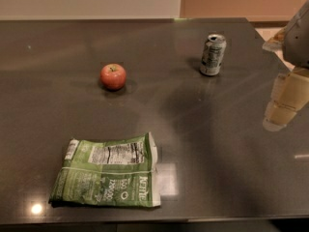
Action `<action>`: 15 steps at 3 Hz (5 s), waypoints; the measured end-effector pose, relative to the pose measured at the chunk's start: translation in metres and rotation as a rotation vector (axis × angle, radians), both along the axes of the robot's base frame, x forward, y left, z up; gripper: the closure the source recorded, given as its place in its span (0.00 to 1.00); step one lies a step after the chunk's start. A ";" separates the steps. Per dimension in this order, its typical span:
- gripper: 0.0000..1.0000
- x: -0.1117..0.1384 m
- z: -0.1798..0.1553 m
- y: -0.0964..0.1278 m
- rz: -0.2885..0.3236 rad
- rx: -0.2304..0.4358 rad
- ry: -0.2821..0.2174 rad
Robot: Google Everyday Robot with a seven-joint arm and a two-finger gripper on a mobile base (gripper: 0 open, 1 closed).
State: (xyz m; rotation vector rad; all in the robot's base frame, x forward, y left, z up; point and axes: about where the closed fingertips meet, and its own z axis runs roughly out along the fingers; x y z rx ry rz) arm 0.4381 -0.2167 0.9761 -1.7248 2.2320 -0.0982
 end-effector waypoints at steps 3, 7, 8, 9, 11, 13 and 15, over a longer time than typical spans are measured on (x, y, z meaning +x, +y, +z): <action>0.00 0.026 0.006 0.006 0.048 0.039 0.008; 0.00 0.248 -0.041 -0.003 -0.195 0.341 -0.082; 0.00 0.263 -0.053 0.002 -0.232 0.357 -0.072; 0.00 0.262 -0.071 -0.034 -0.255 0.369 -0.052; 0.19 0.265 -0.089 -0.070 -0.276 0.392 -0.033; 0.00 0.259 -0.080 -0.079 -0.253 0.416 -0.047; 0.00 0.243 -0.067 -0.080 -0.224 0.454 -0.047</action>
Offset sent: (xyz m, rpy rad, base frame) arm 0.0317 0.0049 0.0070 0.0413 0.0275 0.0764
